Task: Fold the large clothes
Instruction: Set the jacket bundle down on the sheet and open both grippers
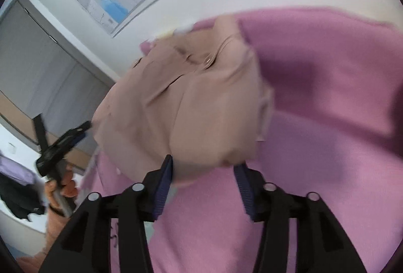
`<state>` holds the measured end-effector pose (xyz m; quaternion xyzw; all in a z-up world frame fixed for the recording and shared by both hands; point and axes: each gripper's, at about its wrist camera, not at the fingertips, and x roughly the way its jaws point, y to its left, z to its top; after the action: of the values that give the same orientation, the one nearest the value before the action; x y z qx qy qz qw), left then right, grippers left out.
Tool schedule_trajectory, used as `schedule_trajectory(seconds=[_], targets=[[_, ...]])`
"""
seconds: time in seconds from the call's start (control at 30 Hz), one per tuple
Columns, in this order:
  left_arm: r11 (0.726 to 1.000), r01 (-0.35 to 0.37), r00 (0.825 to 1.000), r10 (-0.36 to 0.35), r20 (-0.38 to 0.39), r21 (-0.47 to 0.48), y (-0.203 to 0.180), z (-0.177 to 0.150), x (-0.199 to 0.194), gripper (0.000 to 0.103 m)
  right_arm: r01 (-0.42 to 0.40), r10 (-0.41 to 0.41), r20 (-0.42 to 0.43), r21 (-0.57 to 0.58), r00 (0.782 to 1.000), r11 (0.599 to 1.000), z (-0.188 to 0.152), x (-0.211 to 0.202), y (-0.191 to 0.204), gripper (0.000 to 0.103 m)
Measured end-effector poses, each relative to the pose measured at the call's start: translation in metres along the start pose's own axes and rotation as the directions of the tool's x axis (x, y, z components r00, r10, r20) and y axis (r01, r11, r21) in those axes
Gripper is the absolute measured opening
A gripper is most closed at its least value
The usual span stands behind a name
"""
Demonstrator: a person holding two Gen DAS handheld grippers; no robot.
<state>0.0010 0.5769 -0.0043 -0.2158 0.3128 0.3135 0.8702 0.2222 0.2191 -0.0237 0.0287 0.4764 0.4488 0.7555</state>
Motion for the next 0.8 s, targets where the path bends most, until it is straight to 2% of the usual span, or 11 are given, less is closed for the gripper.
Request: schedule_trajectory(seconds=[0.1, 0.13, 0.27, 0.33, 0.43, 0.53, 0.63, 0.73, 0.8], targets=[[0.997, 0.025, 0.998, -0.03, 0.06, 0.072, -0.012, -0.006, -0.027, 0.077, 0.084, -0.077, 0.08, -0.088, 0.994, 0.993, -0.004, -0.024, 0.015, 0.049], [0.993, 0.034, 0.996, -0.042, 0.075, 0.112, -0.022, -0.009, -0.034, 0.081, 0.115, -0.101, 0.116, -0.119, 0.988, 0.986, -0.006, -0.031, 0.023, 0.049], [0.966, 0.071, 0.987, -0.103, 0.12, 0.25, -0.069, -0.022, -0.05, 0.092, 0.132, -0.088, 0.186, -0.237, 0.979, 0.963, -0.011, -0.033, 0.053, 0.05], [0.954, 0.08, 0.986, -0.119, 0.12, 0.29, -0.087, -0.028, -0.047, 0.094, 0.155, -0.11, 0.165, -0.291, 0.98, 0.944, -0.014, -0.013, 0.065, 0.051], [0.944, 0.082, 0.991, -0.113, 0.079, 0.318, -0.114, -0.041, -0.032, 0.094, 0.165, -0.138, 0.109, -0.298, 0.984, 0.94, -0.013, 0.018, 0.065, 0.052], [0.939, 0.038, 0.995, -0.068, 0.075, 0.343, -0.129, -0.054, -0.028, 0.097, 0.18, -0.164, 0.079, -0.272, 0.983, 0.945, -0.012, 0.037, 0.055, 0.053], [0.938, 0.045, 0.997, -0.065, 0.047, 0.344, -0.134, -0.064, -0.03, 0.097, 0.176, -0.154, 0.102, -0.264, 0.983, 0.948, -0.016, 0.028, 0.053, 0.059], [0.948, 0.034, 0.997, -0.055, 0.057, 0.318, -0.138, -0.068, -0.041, 0.097, 0.195, -0.154, 0.16, -0.287, 0.975, 0.938, -0.022, 0.009, 0.062, 0.081], [0.953, 0.023, 0.997, -0.045, 0.066, 0.303, -0.14, -0.069, -0.045, 0.098, 0.19, -0.135, 0.192, -0.306, 0.972, 0.933, -0.028, -0.001, 0.069, 0.089]])
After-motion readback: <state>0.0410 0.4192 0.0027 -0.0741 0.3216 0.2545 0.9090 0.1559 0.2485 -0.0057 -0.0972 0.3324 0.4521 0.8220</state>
